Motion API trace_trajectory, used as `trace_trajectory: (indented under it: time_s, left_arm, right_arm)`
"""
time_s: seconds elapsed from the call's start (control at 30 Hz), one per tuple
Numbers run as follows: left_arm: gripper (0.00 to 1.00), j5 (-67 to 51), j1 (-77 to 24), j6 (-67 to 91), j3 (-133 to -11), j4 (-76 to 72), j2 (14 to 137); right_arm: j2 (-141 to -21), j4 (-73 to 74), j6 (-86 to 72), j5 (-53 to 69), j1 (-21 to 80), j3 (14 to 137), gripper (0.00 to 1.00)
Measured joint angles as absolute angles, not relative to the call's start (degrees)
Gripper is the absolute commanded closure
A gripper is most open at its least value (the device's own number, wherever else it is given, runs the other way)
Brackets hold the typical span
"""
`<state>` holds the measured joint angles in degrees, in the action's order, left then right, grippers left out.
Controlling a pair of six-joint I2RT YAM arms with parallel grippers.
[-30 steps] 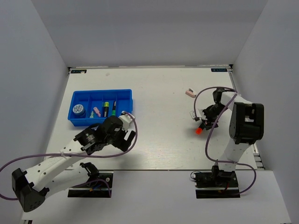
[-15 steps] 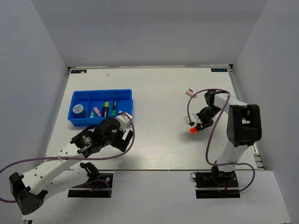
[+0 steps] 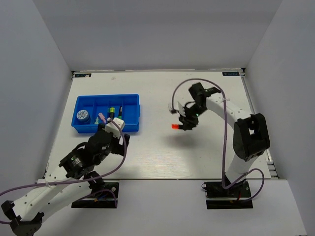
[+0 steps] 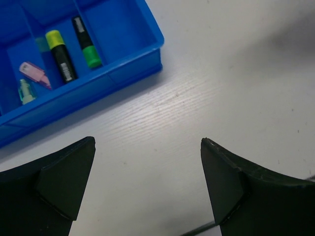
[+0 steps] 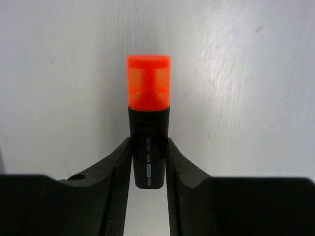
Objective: Sort the stationery into containers
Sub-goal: Place the pen in the storage box.
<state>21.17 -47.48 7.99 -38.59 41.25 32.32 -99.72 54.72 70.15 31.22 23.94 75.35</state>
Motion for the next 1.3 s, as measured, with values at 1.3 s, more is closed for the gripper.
trace_trajectory:
  time_s: [1.3]
  left_arm:
    - [0.00, 42.59, -47.18, 6.44, -31.44, 32.77, 24.32]
  right_arm:
    - [-137.75, -0.05, -30.74, 14.37, 49.89, 120.09, 0.67]
